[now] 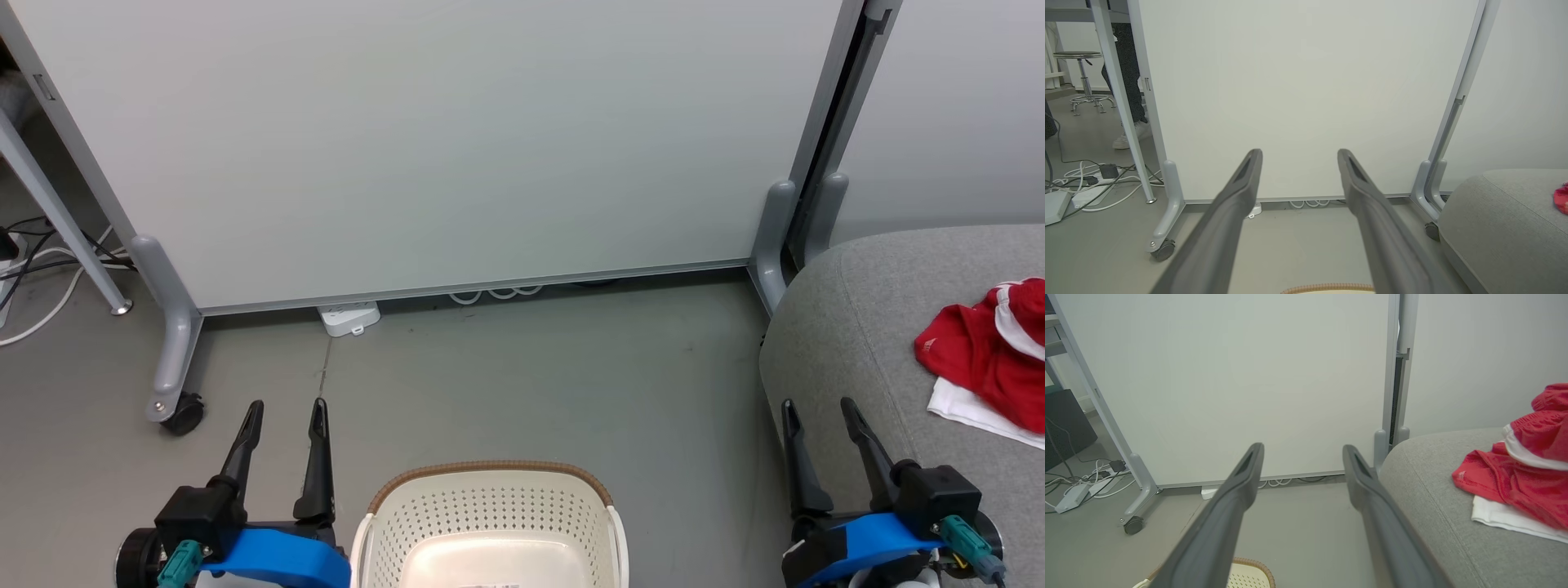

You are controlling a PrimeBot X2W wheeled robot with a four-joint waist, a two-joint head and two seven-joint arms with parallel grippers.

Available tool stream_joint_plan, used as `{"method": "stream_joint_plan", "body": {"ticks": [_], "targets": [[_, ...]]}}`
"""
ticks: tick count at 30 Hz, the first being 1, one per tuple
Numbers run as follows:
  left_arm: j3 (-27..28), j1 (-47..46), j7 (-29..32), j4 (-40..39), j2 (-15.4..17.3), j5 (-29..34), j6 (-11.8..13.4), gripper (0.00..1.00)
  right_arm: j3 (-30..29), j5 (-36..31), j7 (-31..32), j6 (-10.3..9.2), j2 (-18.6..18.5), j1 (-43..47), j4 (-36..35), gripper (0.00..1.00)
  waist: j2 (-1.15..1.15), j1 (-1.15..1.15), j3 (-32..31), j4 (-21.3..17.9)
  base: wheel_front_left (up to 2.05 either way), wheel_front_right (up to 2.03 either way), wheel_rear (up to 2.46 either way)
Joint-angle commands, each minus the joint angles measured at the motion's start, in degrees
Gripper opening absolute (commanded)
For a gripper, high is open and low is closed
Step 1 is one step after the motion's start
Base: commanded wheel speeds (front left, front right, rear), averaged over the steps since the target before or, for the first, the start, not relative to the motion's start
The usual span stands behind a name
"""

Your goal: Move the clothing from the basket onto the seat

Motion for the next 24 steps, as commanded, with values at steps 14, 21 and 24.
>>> {"method": "stream_joint_plan", "body": {"ticks": [14, 21, 24], "targets": [[1.62, 0.60, 2.90, 1.96, -0.22, -8.02, -0.36, 0.00, -1.19, 8.69, 2.85, 0.01, 0.09, 0.14, 1.75, 0.00, 0.00, 0.01, 0.09, -0.15, 0.00, 0.00, 0.00], [2.32, 0.82, 4.54, 1.27, -0.19, -15.35, -0.84, 0.00, -1.27, 16.54, 4.43, 0.00, 0.12, 0.29, 0.70, 0.00, 0.00, 0.01, 0.21, -0.29, 0.00, 0.00, 0.00], [2.66, 0.86, 5.23, 1.05, -0.18, -18.30, -1.02, 0.00, -1.37, 19.67, 5.12, 0.00, 0.13, 0.28, 0.35, 0.00, 0.00, 0.01, 0.26, -0.36, 0.00, 0.00, 0.00]]}}
